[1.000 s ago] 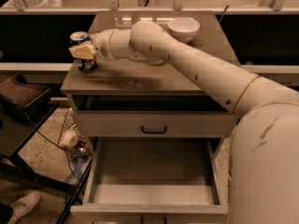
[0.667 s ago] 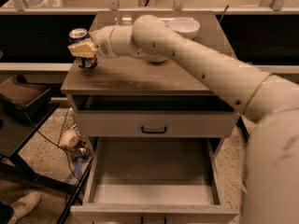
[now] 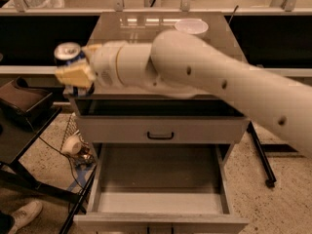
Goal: Place pepsi can into middle drawer
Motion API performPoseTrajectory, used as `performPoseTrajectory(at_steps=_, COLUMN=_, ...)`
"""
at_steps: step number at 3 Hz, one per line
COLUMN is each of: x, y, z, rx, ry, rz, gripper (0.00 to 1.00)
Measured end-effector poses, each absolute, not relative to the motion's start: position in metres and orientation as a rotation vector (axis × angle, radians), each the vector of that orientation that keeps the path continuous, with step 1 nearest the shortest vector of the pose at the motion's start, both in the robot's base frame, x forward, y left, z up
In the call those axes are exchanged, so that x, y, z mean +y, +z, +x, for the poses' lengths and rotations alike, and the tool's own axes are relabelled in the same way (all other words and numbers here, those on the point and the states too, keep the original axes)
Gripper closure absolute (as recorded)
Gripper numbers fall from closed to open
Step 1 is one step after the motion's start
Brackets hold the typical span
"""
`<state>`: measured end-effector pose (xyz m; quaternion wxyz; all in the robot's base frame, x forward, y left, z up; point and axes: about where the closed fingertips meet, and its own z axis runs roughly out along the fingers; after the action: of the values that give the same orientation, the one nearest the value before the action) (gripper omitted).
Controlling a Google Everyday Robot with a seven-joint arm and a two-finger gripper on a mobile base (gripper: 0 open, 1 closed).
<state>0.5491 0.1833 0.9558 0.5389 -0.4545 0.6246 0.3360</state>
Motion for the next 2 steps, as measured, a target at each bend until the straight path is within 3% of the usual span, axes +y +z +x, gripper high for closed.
performPoseTrajectory(at_steps=1, x=0.161, y=0.912, z=0.474, rx=1.579, ry=0.784, rz=-1.157, gripper=1.0)
performPoseTrajectory(at_steps=2, x=0.07, y=0.823, z=0.462, rx=1.786, ry=0.653, rz=-1.112, gripper=1.0)
